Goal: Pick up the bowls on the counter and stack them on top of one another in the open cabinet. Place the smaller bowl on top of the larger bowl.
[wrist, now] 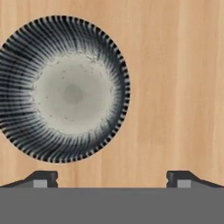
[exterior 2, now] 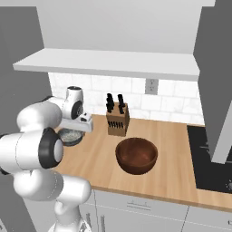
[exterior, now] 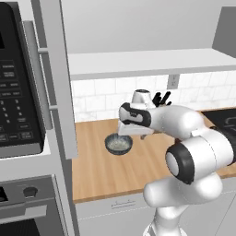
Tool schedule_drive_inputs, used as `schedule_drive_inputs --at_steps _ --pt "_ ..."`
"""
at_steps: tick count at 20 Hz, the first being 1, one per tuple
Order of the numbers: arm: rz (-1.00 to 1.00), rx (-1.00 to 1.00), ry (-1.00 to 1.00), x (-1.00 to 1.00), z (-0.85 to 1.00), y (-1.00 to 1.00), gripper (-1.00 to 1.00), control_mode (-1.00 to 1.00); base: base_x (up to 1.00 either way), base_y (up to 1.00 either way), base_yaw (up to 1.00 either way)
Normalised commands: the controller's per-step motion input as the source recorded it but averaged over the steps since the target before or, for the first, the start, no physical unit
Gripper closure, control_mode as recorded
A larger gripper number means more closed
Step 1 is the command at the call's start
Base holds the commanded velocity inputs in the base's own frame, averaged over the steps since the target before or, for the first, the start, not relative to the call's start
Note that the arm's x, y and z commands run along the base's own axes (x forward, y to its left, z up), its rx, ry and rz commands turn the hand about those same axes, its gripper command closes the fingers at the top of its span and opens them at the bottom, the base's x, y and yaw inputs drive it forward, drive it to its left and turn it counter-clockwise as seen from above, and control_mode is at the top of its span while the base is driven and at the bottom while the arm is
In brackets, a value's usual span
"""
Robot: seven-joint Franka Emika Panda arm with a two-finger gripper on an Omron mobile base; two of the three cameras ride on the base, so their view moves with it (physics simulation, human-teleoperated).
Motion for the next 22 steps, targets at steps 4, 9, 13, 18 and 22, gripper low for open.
schedule_drive_inputs --at_steps 4,9,13,18,22 --pt "-0.01 0.00 -0.12 0.19 -0.20 0.00 -1.00 -1.00 0.00 0.00 0.00" --pt "-0.02 0.00 -0.08 0.31 -0.27 0.01 -1.00 -1.00 0.00 0.00 0.00" --pt "0.00 0.00 -0.03 0.28 -0.31 0.06 -1.00 -1.00 0.00 0.00 0.00" --pt "0.00 0.00 -0.01 0.18 -0.35 0.06 -1.00 -1.00 0.00 0.00 0.00" --pt "0.00 0.00 0.00 0.00 -0.39 0.00 -1.00 -1.00 0.00 0.00 0.00"
